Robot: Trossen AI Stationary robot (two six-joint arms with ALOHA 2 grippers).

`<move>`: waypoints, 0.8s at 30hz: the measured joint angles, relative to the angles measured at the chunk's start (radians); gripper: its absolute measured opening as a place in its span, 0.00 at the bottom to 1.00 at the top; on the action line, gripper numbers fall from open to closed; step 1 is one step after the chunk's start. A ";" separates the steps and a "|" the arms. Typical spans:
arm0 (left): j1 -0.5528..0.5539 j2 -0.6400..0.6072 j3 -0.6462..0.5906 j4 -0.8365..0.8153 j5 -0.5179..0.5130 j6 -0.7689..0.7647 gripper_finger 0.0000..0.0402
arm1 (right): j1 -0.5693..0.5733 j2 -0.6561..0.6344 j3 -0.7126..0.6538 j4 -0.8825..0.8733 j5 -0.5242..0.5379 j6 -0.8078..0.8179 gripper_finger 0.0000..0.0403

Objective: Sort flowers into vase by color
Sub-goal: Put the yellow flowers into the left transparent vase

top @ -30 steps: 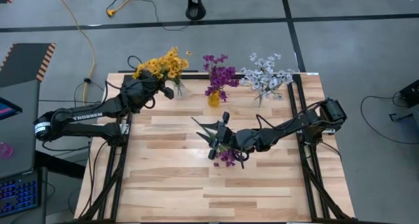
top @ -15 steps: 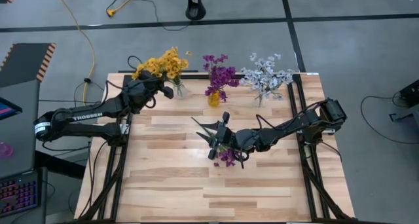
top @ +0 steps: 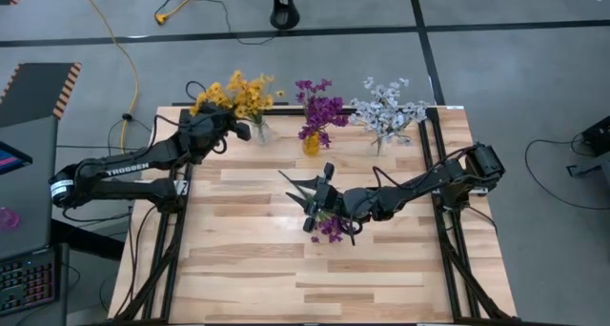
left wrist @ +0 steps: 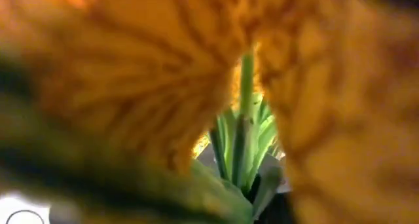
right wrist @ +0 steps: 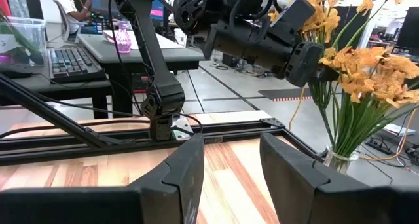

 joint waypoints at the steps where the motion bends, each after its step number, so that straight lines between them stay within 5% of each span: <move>1: 0.000 0.000 0.000 -0.006 0.000 -0.001 0.02 | 0.000 0.000 0.000 0.000 0.000 0.000 0.44; 24: 0.000 0.006 -0.002 0.050 0.047 0.000 0.02 | 0.000 0.000 0.000 0.003 0.000 0.000 0.44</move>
